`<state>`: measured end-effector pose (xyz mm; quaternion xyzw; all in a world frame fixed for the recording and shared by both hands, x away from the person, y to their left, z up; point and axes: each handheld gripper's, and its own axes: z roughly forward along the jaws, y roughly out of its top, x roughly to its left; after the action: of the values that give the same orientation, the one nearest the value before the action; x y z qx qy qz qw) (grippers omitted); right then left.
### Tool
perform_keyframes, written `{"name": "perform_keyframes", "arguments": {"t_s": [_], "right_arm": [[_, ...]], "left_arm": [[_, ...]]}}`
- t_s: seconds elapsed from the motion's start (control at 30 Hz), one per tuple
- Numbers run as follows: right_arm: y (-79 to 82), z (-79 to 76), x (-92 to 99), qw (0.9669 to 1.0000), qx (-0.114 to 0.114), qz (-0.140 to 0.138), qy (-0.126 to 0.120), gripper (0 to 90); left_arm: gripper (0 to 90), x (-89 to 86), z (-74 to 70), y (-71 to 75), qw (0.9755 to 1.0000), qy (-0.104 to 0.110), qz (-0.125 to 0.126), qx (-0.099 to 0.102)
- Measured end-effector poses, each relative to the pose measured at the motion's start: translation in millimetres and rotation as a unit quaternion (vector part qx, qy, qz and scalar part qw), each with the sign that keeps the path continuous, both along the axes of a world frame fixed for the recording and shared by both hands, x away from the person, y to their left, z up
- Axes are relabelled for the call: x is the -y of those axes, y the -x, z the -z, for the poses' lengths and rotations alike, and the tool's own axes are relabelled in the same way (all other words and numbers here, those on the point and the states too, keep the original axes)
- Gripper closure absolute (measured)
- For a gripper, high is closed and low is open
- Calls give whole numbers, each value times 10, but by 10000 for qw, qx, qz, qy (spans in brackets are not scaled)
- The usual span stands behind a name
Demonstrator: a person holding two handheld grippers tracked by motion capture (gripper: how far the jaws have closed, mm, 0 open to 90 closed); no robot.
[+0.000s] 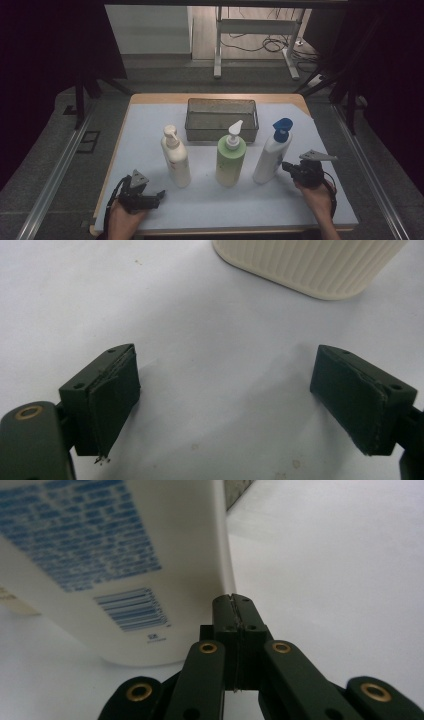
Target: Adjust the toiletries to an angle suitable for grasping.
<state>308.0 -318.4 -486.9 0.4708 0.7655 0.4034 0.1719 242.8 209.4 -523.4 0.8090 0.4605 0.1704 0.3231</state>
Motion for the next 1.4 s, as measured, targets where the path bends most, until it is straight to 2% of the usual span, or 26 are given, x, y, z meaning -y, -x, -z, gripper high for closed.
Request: {"name": "perform_keyframes", "arguments": {"t_s": [0.27, 0.33, 0.47, 0.53, 0.7, 1.0, 1.4], "right_arm": [[-94, 36, -22, 9999, -52, 89, 9, 897], [-117, 42, -38, 9999, -54, 96, 76, 897], [-65, 56, -20, 9999, -112, 75, 103, 897], [-20, 66, 0, 9999, -141, 2, 17, 896], [30, 45, -32, 9998, -77, -53, 150, 896], [-74, 81, -81, 9998, -103, -45, 180, 897], [-322, 142, -152, 9997, -227, -51, 119, 896]], "left_arm": [[125, 0, 0, 0, 10000, 2, -1, -1], [125, 0, 0, 0, 10000, 1, -1, 0], [126, 0, 0, 0, 10000, 2, 0, -3], [126, 1, 0, 1, 10000, -1, -1, 1], [126, 1, 0, 1, 10000, -1, -4, 1], [126, 1, 0, 1, 10000, 1, -5, -1], [126, 1, 0, 1, 10000, 2, -5, 0]]}}
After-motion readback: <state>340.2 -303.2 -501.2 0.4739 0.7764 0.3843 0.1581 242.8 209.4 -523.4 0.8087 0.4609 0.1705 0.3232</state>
